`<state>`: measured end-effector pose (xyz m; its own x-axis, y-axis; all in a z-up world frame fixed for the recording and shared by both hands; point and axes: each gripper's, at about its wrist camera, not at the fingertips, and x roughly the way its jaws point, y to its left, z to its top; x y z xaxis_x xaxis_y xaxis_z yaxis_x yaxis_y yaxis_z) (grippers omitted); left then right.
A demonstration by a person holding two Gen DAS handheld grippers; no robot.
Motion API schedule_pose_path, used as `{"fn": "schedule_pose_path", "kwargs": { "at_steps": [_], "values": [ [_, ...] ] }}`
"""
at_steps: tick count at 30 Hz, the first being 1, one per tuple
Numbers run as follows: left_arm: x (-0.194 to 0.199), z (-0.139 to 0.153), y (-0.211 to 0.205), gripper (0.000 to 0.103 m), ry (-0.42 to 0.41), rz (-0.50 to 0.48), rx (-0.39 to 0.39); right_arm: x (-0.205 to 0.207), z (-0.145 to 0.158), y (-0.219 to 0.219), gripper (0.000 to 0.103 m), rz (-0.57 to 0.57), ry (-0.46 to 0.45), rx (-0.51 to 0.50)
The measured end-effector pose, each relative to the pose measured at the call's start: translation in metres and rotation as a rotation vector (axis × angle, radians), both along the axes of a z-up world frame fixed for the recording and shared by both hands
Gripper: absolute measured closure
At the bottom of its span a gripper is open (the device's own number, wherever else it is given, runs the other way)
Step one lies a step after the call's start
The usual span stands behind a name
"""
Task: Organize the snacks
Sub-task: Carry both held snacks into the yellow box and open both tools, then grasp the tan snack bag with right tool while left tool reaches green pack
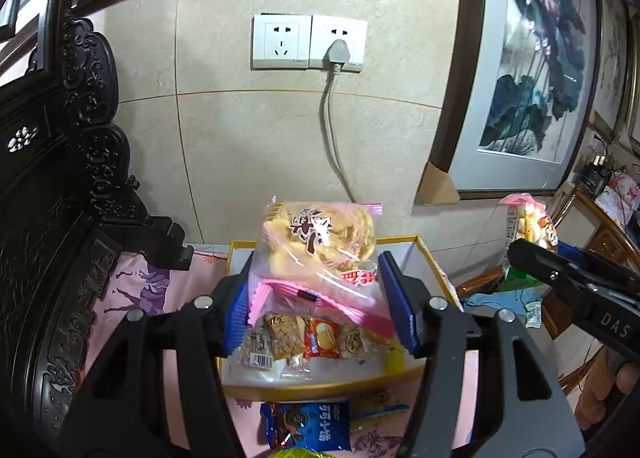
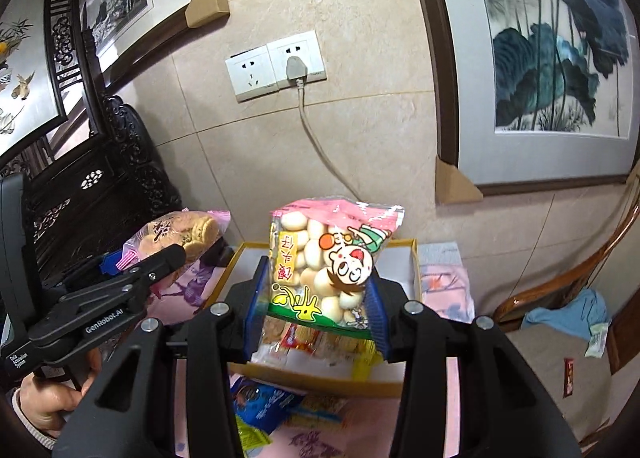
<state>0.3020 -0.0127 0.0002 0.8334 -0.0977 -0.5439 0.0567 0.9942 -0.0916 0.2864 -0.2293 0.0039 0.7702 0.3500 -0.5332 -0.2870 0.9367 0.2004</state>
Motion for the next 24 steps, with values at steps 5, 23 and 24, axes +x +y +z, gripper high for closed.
{"fn": "schedule_pose_path", "kwargs": {
  "at_steps": [5, 23, 24],
  "values": [
    [0.023, -0.004, -0.003, 0.043, 0.016, 0.005, 0.022, 0.020, -0.003, 0.006, 0.059, 0.003, 0.002, -0.016],
    [0.006, 0.019, 0.010, 0.002, -0.065, 0.073, 0.015, 0.021, -0.016, 0.010, 0.027, 0.005, 0.038, -0.027],
    [0.003, 0.019, 0.010, 0.002, -0.060, 0.075, 0.013, 0.018, -0.016, 0.009, 0.027, 0.004, 0.039, -0.029]
  ]
}}
